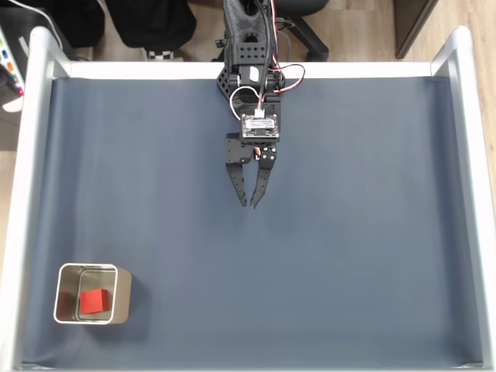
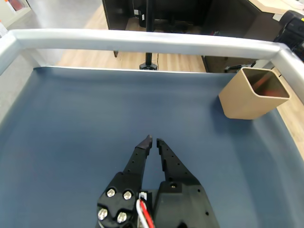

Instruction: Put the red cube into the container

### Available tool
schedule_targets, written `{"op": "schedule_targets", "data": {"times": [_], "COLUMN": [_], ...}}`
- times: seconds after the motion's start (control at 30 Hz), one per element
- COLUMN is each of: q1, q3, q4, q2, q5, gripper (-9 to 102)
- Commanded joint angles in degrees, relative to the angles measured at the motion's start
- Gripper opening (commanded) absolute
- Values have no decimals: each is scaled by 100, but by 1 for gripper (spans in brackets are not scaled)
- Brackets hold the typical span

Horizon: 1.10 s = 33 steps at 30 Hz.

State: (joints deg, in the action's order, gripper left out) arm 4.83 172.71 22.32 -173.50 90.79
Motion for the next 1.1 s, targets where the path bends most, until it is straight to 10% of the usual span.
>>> {"op": "schedule_targets", "data": {"times": [0.0, 1.07], "q1": [0, 70], "q3": [220, 659], "q4": [88, 4790], "q2": [-466, -1872], "q5": [-97, -1239], "gripper": [1, 0]}}
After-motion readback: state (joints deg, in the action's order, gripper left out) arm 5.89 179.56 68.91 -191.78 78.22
